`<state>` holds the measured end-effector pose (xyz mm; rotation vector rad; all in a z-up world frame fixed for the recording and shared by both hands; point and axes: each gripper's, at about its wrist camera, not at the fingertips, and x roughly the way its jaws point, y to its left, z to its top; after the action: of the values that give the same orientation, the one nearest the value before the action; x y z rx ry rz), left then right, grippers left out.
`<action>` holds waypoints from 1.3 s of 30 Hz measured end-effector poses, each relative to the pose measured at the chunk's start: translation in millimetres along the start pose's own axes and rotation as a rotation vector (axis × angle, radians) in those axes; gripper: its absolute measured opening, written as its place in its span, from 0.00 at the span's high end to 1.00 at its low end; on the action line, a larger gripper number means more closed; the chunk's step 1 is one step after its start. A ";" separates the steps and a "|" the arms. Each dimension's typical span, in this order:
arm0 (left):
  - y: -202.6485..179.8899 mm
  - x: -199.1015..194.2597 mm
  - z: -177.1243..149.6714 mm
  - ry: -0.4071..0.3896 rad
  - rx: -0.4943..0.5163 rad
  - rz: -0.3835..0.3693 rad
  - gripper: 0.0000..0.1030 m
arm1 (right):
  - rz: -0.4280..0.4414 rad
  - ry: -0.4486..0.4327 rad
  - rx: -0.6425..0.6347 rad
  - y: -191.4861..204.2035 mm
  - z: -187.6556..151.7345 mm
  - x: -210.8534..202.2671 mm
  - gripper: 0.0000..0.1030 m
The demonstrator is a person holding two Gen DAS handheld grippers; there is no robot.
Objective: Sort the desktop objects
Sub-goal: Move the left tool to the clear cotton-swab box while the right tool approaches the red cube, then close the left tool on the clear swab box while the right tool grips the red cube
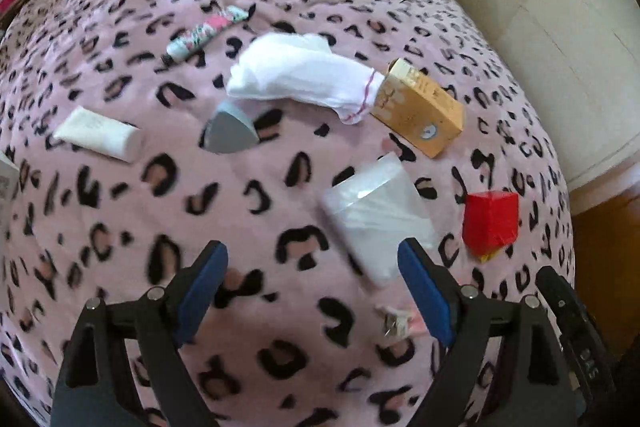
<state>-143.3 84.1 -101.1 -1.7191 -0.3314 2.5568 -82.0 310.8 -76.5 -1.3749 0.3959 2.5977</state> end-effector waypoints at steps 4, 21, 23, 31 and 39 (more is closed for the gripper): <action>-8.0 14.1 5.3 0.025 -0.082 0.037 0.14 | 0.001 -0.003 -0.020 1.7 10.1 9.4 0.55; -35.6 42.6 12.7 0.075 -0.201 0.100 0.07 | 0.002 0.056 -0.082 3.5 21.3 48.5 0.55; -37.9 47.4 12.8 0.080 -0.204 0.118 0.03 | 0.009 0.059 -0.115 6.9 23.4 51.0 0.51; -32.7 68.1 6.1 0.095 -0.241 0.082 0.00 | 0.001 0.087 -0.216 24.4 28.6 75.4 0.37; -31.6 85.4 0.3 0.107 -0.220 0.128 0.00 | -0.008 0.100 -0.250 18.1 24.6 98.7 0.32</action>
<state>-178.9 128.1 -172.5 -2.0045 -0.5316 2.5859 -161.4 304.3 -142.4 -1.5834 0.0793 2.6502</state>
